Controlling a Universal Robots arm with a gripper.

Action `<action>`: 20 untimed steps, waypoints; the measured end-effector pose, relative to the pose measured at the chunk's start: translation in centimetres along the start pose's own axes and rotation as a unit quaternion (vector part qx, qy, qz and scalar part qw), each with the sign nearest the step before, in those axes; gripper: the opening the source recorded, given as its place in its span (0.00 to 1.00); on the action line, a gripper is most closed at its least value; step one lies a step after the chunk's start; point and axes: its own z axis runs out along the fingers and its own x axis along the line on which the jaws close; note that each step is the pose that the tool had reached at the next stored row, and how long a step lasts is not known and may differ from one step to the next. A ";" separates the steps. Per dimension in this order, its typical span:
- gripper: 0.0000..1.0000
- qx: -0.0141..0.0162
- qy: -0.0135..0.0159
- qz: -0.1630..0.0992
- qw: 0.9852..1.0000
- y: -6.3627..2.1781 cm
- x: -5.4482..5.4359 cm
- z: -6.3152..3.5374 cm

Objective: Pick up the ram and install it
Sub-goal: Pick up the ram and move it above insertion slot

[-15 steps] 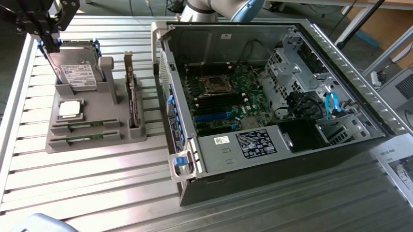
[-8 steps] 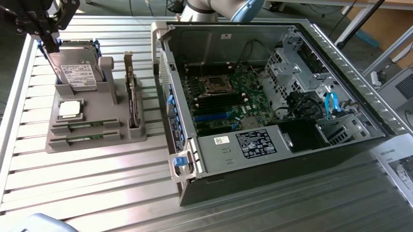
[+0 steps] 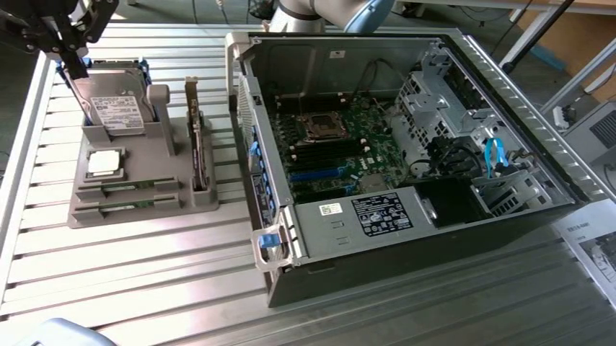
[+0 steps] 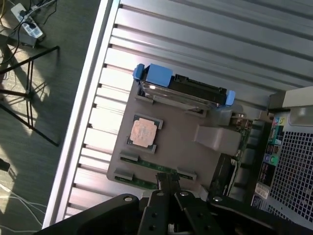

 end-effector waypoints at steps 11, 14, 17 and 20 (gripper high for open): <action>0.10 -0.002 0.003 -0.073 0.997 0.00 0.0 0.00; 0.10 -0.002 0.004 -0.094 0.996 0.00 0.0 0.00; 0.10 -0.003 0.005 -0.115 0.993 0.00 0.0 0.00; 0.10 -0.003 0.006 -0.136 0.991 0.00 0.0 0.00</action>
